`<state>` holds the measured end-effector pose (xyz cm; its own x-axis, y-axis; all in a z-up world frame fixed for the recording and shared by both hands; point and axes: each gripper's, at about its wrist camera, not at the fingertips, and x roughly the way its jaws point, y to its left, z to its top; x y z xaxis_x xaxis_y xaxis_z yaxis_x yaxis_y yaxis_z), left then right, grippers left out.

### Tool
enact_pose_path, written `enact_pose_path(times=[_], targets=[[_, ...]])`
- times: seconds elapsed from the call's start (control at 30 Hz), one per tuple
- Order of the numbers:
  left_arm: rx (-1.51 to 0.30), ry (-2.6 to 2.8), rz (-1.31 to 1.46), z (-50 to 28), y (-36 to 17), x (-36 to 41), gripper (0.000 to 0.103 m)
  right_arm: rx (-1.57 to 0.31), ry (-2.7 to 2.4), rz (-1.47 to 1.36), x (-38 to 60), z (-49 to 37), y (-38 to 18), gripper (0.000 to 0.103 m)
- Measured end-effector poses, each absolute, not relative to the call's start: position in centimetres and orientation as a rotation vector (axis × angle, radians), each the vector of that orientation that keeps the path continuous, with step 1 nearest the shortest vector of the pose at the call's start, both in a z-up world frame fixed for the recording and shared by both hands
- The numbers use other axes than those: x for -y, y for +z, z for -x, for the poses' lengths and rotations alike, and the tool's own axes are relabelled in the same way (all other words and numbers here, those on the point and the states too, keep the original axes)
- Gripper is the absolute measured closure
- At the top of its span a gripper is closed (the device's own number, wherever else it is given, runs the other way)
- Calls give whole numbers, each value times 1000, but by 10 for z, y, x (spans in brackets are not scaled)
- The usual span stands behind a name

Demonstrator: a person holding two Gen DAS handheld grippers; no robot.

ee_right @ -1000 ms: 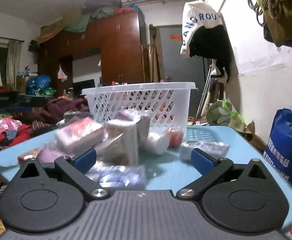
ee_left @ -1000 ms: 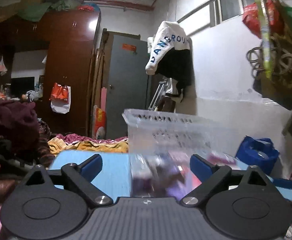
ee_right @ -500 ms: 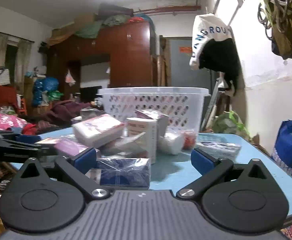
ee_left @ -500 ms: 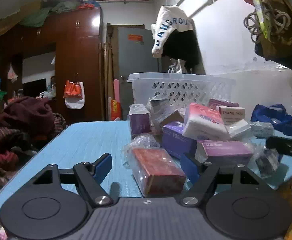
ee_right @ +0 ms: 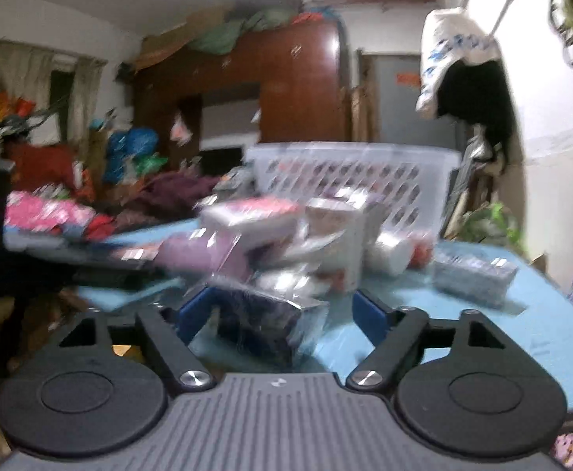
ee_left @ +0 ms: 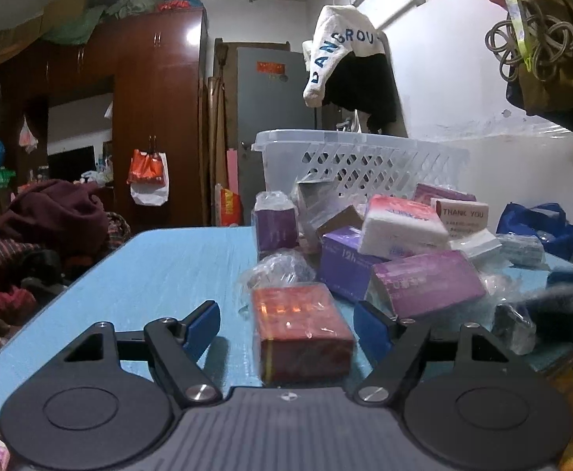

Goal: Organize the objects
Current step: 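Grasp the red box with the left tool while the right tool grasps a plastic-wrapped dark box, then carry both held boxes over the white basket and release them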

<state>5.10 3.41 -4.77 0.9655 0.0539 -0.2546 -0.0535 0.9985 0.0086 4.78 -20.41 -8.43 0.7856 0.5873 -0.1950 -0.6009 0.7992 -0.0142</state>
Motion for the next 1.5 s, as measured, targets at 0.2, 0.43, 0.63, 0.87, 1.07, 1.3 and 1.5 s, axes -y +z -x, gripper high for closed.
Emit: enact_pose_path(times=[0.2, 0.43, 0.63, 0.87, 1.07, 1.3, 1.5], targets=[[-255, 42, -4, -50, -48, -33, 34, -232, 686, 85, 206, -50, -87, 50], [-216, 64, -16, -44, -44, -35, 54, -168, 609, 58, 221, -47, -79, 51], [-197, 72, -1, -43, -41, -37, 54, -156, 523, 49, 226, -52, -78, 52], [-168, 82, 7, -39, -32, -43, 54, -151, 481, 43, 231, -59, -77, 52], [-156, 78, 9, -38, -28, -42, 54, -143, 447, 26, 238, -60, -75, 52], [-116, 63, 20, -39, -10, -42, 54, -122, 397, 13, 238, -68, -67, 52], [-86, 22, 21, -58, 26, -43, 54, -78, 355, 18, 229, -84, -42, 52]])
